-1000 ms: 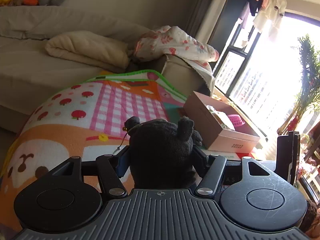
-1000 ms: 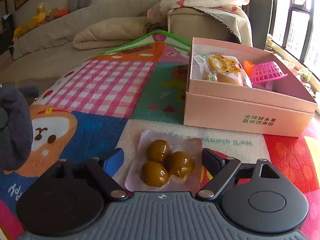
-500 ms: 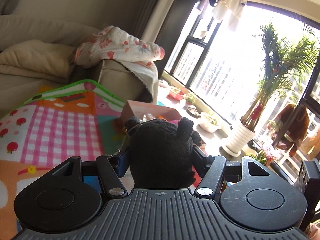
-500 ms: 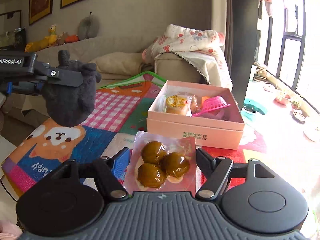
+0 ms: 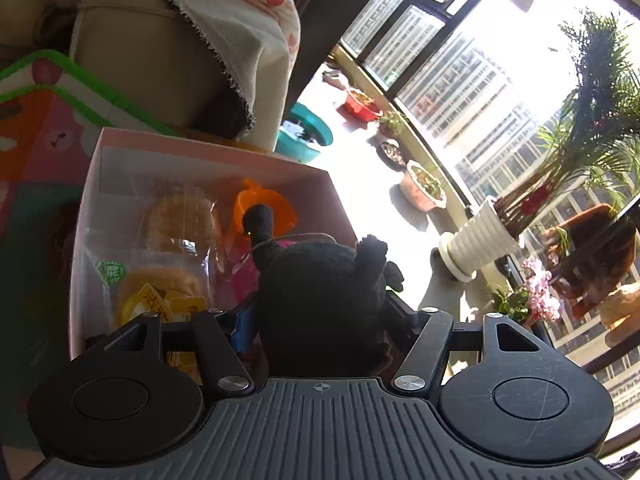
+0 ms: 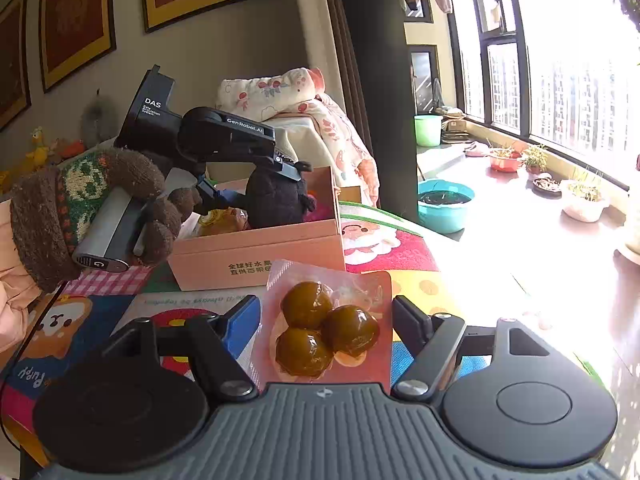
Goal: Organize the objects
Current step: 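Carry the black plush into the pink box with the left tool while the right tool reaches the brown-ball tray, then open the left tool over the box while the right tool grasps the brown-ball tray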
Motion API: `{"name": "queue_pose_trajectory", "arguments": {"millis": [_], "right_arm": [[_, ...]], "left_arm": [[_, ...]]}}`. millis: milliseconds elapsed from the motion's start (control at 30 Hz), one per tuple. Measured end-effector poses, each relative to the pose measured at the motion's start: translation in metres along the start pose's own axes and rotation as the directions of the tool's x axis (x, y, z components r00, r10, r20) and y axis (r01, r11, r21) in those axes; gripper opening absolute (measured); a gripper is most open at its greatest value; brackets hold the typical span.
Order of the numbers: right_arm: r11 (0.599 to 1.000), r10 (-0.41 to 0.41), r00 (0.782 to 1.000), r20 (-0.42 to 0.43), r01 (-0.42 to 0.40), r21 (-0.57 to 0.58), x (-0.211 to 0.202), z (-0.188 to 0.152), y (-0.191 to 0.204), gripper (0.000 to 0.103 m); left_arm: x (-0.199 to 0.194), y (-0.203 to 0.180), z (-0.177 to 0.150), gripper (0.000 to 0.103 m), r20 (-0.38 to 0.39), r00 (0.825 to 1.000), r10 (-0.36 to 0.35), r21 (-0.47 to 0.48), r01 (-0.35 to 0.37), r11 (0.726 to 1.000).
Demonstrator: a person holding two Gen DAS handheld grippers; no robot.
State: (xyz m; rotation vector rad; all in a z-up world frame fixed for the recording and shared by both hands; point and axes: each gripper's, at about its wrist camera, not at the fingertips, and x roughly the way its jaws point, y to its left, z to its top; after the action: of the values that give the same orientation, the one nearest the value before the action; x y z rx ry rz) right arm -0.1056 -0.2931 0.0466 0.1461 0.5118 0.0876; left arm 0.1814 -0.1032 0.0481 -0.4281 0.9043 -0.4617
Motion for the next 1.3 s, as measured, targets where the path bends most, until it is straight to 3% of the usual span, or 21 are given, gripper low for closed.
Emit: {"name": "queue_pose_trajectory", "arguments": {"millis": [233,400,500,533,567,733,833,900,967,1000,1133,1300], "right_arm": [[0.999,-0.019,0.999,-0.032,0.020,0.040,0.020,-0.002,-0.013,0.073],[0.999,-0.037,0.999,-0.020,0.037,0.007,0.019,0.005,-0.007,0.073],[0.999,-0.038,0.999,-0.006,0.038,-0.021,0.021,0.024,0.000,0.071],[0.999,-0.034,0.999,0.001,0.034,-0.035,0.023,0.033,0.003,0.058],[0.999,-0.025,1.000,0.001,0.025,-0.048,0.025,0.044,0.006,0.053],[0.995,0.017,1.000,-0.004,-0.017,-0.101,0.059,0.114,0.031,0.050],[0.987,-0.017,0.999,-0.042,0.010,-0.157,0.081,0.134,0.043,0.051],[0.985,-0.025,0.996,-0.091,0.009,-0.171,0.091,0.128,0.043,0.054],[0.988,-0.030,0.988,-0.152,0.006,-0.156,0.100,0.108,0.040,0.073],[0.989,-0.043,0.982,-0.183,0.016,-0.148,0.106,0.095,0.038,0.076],[0.994,-0.047,0.953,-0.300,0.014,-0.111,0.123,0.050,0.031,0.079],[0.991,-0.036,0.939,-0.341,-0.010,-0.131,0.131,0.019,0.043,0.088]], "left_arm": [[-0.027,-0.007,-0.012,0.070,0.078,0.996,0.031,0.128,-0.041,0.991],[-0.097,0.003,-0.027,0.069,0.262,0.965,-0.017,0.193,-0.035,0.981],[-0.126,0.024,-0.037,0.069,0.308,0.951,0.004,0.177,-0.062,0.982],[-0.132,0.033,-0.040,0.069,0.312,0.950,0.021,0.167,-0.077,0.983],[-0.135,0.040,-0.044,0.069,0.307,0.951,0.039,0.157,-0.090,0.984],[-0.144,0.074,-0.052,0.069,0.274,0.959,0.076,0.094,-0.106,0.990],[-0.154,0.088,-0.058,0.069,0.256,0.963,0.080,0.067,-0.100,0.993],[-0.163,0.093,-0.067,0.069,0.256,0.964,0.066,0.079,-0.088,0.993],[-0.171,0.094,-0.079,0.069,0.260,0.965,0.043,0.089,-0.068,0.994],[-0.173,0.096,-0.084,0.069,0.258,0.966,0.029,0.087,-0.053,0.995],[-0.175,0.096,-0.101,0.069,0.236,0.972,-0.014,0.096,-0.009,0.995],[-0.172,0.092,-0.119,0.069,0.204,0.979,-0.029,0.126,0.003,0.992]]}}
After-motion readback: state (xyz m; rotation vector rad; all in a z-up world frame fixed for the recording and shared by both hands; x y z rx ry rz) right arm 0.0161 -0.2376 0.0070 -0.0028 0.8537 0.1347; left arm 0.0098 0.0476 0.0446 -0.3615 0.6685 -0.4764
